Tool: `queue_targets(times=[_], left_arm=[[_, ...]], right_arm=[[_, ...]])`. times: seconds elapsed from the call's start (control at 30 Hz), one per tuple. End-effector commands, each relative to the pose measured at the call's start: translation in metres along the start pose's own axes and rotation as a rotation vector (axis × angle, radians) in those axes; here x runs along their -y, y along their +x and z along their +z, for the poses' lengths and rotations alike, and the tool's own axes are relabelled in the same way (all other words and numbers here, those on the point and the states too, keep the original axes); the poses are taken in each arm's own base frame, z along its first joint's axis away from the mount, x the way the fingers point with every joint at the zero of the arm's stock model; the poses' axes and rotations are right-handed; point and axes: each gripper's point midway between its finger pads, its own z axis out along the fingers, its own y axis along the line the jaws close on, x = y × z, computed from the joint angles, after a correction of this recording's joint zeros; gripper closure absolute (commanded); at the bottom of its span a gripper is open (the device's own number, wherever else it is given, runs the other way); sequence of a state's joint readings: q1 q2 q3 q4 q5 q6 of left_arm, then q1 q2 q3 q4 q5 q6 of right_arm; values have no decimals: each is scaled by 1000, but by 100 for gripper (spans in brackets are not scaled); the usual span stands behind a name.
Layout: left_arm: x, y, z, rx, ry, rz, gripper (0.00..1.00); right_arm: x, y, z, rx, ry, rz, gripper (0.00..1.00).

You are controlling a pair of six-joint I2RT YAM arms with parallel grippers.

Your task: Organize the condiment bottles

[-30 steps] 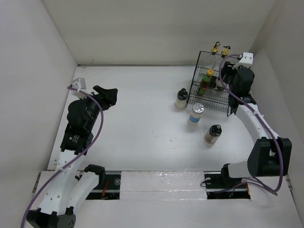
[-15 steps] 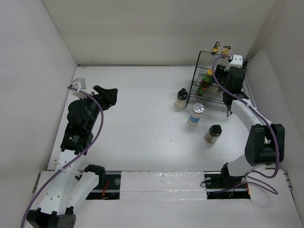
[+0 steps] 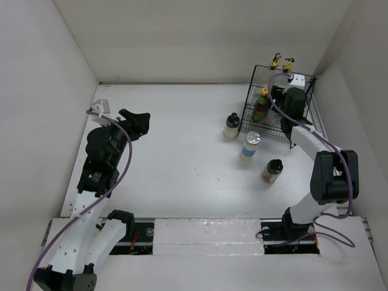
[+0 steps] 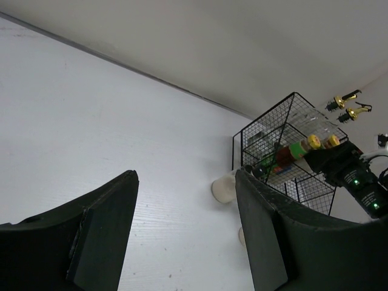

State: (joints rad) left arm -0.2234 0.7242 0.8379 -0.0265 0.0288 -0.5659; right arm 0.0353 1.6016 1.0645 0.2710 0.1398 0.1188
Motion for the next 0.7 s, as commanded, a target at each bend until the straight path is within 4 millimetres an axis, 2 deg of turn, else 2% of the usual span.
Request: queue_targets(times=[0.0,0.1,0.17,0.2,0.23,0.33,0.4,0.43,0.47,0.5,0.53,0.57,0.6,0.67], left_arm=[[17,-21,-6,69,59,3,39],[16,-22,-6,75,52,3,39],[19,-24,-9,78,65,3,39],[16,-20,-8,71,60,3,39],[16,-20,-8,70,60,3,39],[16,-20,-8,70,60,3,39],[18,-19,-8,64,69,4,39],[18,-19,-8,64,69,4,39],[16,-17,-6,57,63,4,39],[16,-17,-6,57,63,4,39],[15,-15,-4,49,58,4,39],[15,-15,-4,49,58,4,39],[17,-17,-6,58,64,4,39],[15,-18,-6,64,56,3,39]], right_arm=[[-18,-45,-15,124,-42,38,23],[-11,-50,-26,138,-9,42,20],[-6,-59,-39,167,10,59,20],[-10,-61,-46,176,-1,70,20],[-5,-63,-60,194,12,84,20],[-12,-58,-84,212,4,103,27],[-22,-52,-106,229,-31,128,43],[-41,-47,-116,224,-89,122,52],[-48,-40,-127,223,-117,130,59],[-58,-34,-133,215,-154,124,55],[-82,-26,-143,196,-237,111,48],[-89,-14,-148,166,-258,98,41],[-97,-4,-151,133,-276,74,26],[-113,22,-160,46,-319,21,12]])
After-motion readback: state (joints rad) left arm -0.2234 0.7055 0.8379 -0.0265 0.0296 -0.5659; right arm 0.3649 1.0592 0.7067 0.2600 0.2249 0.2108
